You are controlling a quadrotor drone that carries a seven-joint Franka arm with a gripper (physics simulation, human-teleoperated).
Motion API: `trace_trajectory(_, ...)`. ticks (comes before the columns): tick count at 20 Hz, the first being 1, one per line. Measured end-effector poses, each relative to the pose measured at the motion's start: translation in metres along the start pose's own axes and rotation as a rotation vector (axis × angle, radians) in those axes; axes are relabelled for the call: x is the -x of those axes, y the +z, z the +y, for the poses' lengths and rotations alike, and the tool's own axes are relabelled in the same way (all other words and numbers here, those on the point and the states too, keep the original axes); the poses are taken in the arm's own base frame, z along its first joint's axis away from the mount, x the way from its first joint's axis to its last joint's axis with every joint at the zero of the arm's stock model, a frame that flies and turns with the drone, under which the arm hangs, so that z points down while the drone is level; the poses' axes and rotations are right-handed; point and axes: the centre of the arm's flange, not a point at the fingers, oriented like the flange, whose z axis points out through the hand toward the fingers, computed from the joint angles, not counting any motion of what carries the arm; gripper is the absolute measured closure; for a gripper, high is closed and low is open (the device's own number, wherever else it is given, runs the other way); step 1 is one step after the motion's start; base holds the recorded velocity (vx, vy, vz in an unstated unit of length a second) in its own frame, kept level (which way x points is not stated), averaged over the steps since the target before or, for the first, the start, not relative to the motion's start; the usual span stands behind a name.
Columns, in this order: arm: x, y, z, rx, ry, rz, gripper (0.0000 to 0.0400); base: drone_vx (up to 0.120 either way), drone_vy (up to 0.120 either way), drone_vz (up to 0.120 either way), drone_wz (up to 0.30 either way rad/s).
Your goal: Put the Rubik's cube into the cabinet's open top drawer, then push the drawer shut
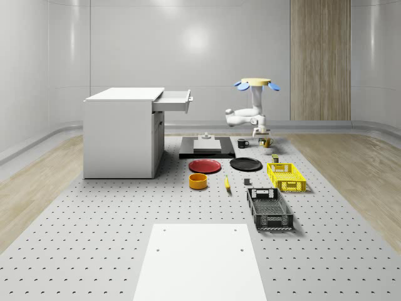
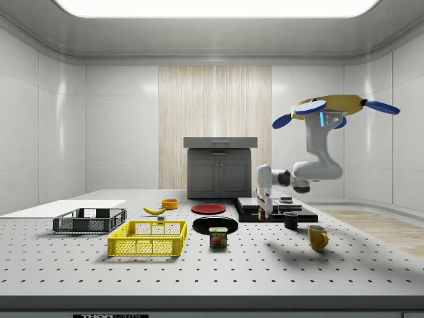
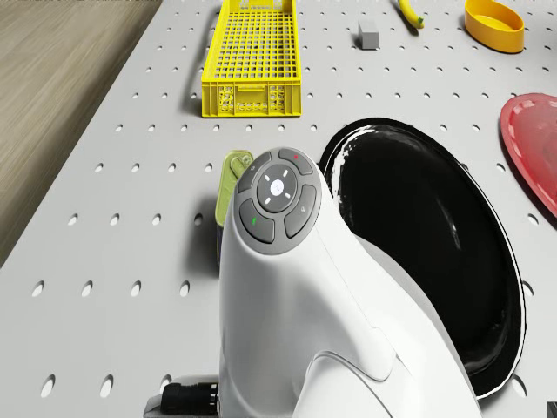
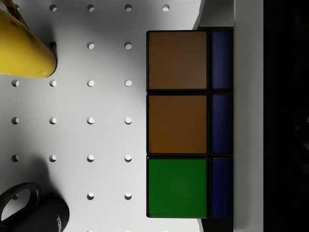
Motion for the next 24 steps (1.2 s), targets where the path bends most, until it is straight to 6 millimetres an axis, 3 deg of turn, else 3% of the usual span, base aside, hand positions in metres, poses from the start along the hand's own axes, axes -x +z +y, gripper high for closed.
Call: trace_trajectory(24,0.0,-0.0013,0.0,0.0,0.0,0.0,0.0075,0.0,-0.12,0.12,0.0)
